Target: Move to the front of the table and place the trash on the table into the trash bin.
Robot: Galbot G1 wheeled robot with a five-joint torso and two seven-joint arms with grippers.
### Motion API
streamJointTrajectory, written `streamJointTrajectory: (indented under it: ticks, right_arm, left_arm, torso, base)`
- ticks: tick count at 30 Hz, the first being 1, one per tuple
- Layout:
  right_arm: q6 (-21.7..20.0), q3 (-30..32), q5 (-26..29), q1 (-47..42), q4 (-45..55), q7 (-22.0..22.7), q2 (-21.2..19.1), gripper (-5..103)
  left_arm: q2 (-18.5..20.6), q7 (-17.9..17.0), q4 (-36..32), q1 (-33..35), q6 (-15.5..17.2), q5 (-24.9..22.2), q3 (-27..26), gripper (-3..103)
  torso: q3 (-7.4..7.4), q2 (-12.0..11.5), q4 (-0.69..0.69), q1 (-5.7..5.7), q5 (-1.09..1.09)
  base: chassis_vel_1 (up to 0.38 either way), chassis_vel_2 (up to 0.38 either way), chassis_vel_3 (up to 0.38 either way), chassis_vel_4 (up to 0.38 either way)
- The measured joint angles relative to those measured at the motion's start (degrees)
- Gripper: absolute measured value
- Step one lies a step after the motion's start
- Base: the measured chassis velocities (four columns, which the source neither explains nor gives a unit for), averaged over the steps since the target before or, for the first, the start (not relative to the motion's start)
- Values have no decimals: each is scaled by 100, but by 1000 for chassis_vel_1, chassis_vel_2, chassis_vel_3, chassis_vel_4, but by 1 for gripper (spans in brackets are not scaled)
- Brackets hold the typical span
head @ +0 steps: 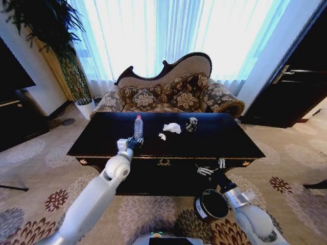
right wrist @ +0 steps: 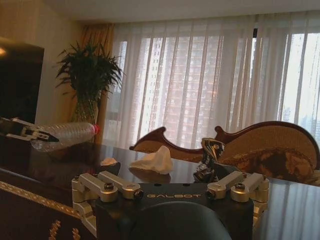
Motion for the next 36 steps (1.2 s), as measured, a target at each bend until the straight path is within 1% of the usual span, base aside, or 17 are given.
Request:
streamJointTrajectory:
  ticks: [2, 4, 5, 8, 9, 11, 12, 14, 15, 19, 20, 23, 29, 31, 32, 33, 36]
  right_arm:
    - [7, -9, 56, 4, 2, -19, -4, 100]
    - [35, -79, 563, 7, 27, -197, -50, 100]
    - [35, -79, 563, 7, 27, -197, -50, 100]
    - [-5, -201, 1465, 7, 94, -634, -126, 100]
    - [-5, -201, 1465, 7, 94, -634, -126, 100]
    - [-122, -340, 2356, 30, 194, -1008, -172, 100]
    - [-122, -340, 2356, 30, 194, -1008, -172, 100]
    - [-324, -532, 3252, 73, 345, -1182, -209, 100]
    - [-324, -532, 3252, 73, 345, -1182, -209, 100]
    - [-486, -786, 4222, 95, 550, -1684, -209, 100]
    - [-486, -786, 4222, 95, 550, -1684, -209, 100]
    - [-525, -929, 4820, 64, 751, -2074, -182, 100]
    - [-507, -1210, 5382, -56, 1070, -2245, -94, 100]
    - [-469, -1268, 5433, -63, 1120, -2455, -36, 100]
    - [-450, -1290, 5448, -65, 1146, -2599, -3, 100]
    - [-450, -1290, 5448, -65, 1146, -2599, -3, 100]
    - [-433, -1306, 5503, -87, 1180, -2800, 18, 100]
  left_arm:
    - [14, 99, -58, 79, -47, 125, -76, 36]
    - [103, 858, -507, 667, -471, 774, -631, 36]
    - [103, 858, -507, 667, -471, 774, -631, 36]
    - [148, 1818, -1059, 1328, -1042, 1235, -1301, 36]
    - [148, 1818, -1059, 1328, -1042, 1235, -1301, 36]
    - [163, 2492, -1321, 1786, -1529, 1570, -1815, 36]
    - [163, 2492, -1321, 1786, -1529, 1570, -1815, 36]
    - [194, 3032, -1484, 2327, -2170, 1886, -2326, 36]
    - [194, 3032, -1484, 2327, -2170, 1886, -2326, 36]
    - [204, 3583, -1659, 2956, -3271, 2259, -2890, 36]
    - [204, 3583, -1659, 2956, -3271, 2259, -2890, 36]
    - [219, 4100, -1876, 3174, -3756, 2591, -3277, 36]
    - [449, 4696, -2270, 3352, -3838, 2457, -3656, 36]
    - [630, 5034, -2350, 3394, -3866, 2114, -3733, 36]
    - [785, 5377, -2377, 3408, -3888, 1716, -3807, 36]
    - [785, 5377, -2377, 3408, -3888, 1716, -3807, 36]
    - [1136, 6065, -2387, 3392, -3825, 729, -4005, 36]
  torso:
    - [0, 0, 0, 0, 0]
    - [0, 0, 1, 0, 0]
    - [0, 0, 1, 0, 0]
    - [-1, 0, 0, -1, 0]
    - [-1, 0, 0, -1, 0]
    - [0, 0, 0, -1, 2]
    - [0, 0, 0, -1, 2]
    - [0, 0, 1, -1, 0]
    - [0, 0, 1, -1, 0]
    - [-1, 1, 1, -1, 0]
    - [-1, 1, 1, -1, 0]
    - [-1, 1, 0, -1, 1]
    - [0, 0, 0, -1, 0]
    - [0, 1, 0, -1, 1]
    - [-1, 1, 0, -1, 1]
    - [-1, 1, 0, -1, 1]
    - [0, 0, 0, -1, 1]
  base:
    - [0, 0, 0, 0]
    - [0, 0, 0, 0]
    - [0, 0, 0, 0]
    - [0, 0, 0, 0]
    - [0, 0, 0, 0]
    - [0, 0, 0, 0]
    - [0, 0, 0, 0]
    - [0, 0, 0, 0]
    - [0, 0, 0, 0]
    - [0, 0, 0, 0]
    - [0, 0, 0, 0]
    - [0, 0, 0, 0]
    - [0, 0, 0, 0]
    - [0, 0, 0, 0]
    - [0, 0, 0, 0]
    - [0, 0, 0, 0]
    - [0, 0, 0, 0]
